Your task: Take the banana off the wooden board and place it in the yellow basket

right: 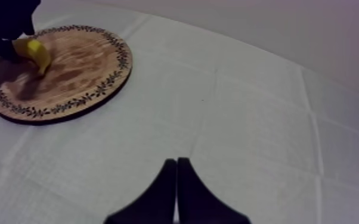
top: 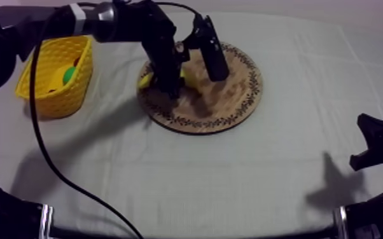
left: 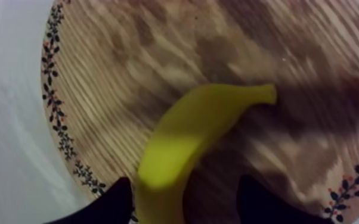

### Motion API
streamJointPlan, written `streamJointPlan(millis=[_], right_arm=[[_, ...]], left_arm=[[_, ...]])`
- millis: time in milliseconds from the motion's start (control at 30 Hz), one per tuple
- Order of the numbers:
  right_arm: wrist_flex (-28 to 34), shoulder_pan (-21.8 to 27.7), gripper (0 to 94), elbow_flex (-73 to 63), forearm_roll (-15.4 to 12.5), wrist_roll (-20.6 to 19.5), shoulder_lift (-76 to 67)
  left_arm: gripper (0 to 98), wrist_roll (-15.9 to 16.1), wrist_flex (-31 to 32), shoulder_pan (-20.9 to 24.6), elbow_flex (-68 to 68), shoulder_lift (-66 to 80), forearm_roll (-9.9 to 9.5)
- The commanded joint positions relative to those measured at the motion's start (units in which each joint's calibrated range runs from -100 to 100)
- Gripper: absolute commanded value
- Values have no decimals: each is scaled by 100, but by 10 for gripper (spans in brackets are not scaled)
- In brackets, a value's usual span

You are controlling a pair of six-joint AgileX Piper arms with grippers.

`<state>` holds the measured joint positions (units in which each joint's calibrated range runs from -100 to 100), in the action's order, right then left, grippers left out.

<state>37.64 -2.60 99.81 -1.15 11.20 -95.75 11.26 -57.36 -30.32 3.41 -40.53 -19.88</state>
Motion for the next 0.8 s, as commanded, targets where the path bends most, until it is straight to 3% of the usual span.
streamJointPlan(millis=[0,767], right_arm=[[2,0,3,-3,0,1,0],[2,0,3,-3,0,4,0]], left_arm=[[648,2,20,5,107,-105,-9],[604,128,198,155,956,-974,-192]])
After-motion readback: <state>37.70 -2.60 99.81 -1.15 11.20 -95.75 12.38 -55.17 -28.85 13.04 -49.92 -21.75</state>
